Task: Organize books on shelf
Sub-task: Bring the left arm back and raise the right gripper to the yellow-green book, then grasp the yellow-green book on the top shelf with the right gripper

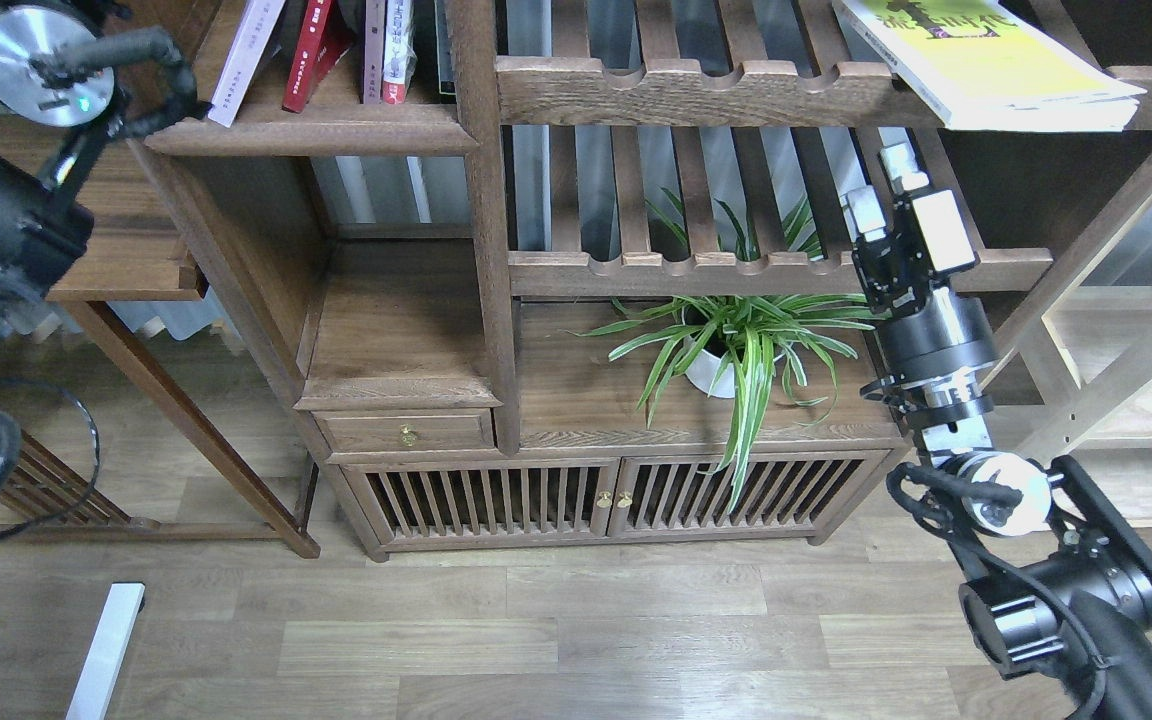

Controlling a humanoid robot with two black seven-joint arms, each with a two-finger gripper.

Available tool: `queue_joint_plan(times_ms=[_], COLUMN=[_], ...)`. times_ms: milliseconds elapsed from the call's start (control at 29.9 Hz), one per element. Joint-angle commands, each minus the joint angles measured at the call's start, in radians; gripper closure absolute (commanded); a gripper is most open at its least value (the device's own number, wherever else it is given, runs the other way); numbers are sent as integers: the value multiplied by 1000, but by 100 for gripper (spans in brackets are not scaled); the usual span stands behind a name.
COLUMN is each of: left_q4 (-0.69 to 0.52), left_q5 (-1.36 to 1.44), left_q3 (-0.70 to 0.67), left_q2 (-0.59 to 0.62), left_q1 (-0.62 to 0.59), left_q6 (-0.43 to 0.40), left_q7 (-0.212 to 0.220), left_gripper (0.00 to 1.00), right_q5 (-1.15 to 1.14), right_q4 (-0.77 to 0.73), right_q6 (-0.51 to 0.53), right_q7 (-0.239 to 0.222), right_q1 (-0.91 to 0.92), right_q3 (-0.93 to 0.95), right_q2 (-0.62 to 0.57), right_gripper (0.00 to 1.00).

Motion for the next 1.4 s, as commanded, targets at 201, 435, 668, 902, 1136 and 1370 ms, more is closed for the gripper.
queue_joint_plan(times_ms=[201,435,668,902,1136,1370], left_q4=[-143,-254,-347,-344,-355,-370], left_q5=[-102,-109,-104,-93,-90,-76], left_q3=[3,19,121,148,157,157], left_q2=[-5,-89,-144,-230,-229,-231], left_q1=[84,221,345,423,489,493], left_q6=[-1,-1,-1,-1,-1,-1], left_q7=[3,12,20,25,51,51], left_gripper=[1,1,1,1,1,1], right_q5=[0,1,0,0,-2,0], right_q4=[0,-6,-37,-72,-98,-124], right_q6=[0,0,0,0,0,-67], right_q7=[0,2,2,2,0,-2], right_q1=[0,-3,-11,12,47,102], right_q3=[66,77,83,133,142,147], right_q2=[0,4,0,-3,-8,-37], right_gripper=[10,10,10,9,9,10])
